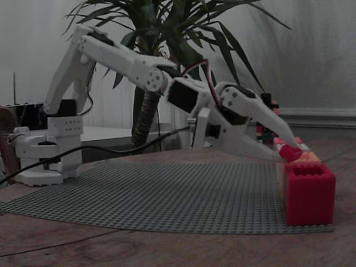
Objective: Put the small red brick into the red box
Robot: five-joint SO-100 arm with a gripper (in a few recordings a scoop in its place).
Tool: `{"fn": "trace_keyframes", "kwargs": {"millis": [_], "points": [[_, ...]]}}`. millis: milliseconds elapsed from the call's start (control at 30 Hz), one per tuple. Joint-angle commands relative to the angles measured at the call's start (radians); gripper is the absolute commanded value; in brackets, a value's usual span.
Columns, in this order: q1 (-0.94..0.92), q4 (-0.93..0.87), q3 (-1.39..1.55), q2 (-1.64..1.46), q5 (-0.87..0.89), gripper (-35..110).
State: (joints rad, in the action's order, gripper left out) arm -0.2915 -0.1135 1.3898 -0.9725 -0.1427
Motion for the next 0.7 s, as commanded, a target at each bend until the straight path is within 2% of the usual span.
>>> {"fn": "trace_keyframes", "kwargs": {"millis": [0, 300, 567, 667], "points": [[-0.018, 0.021, -0.084, -0.034, -0.002, 8], [-0.017, 0.009, -0.133, 0.005, 0.008, 22], [-0.017, -0.025, -0.141, -0.040, 0.021, 19], [-0.017, -0.058, -0.115, -0.121, 0.032, 13]]}}
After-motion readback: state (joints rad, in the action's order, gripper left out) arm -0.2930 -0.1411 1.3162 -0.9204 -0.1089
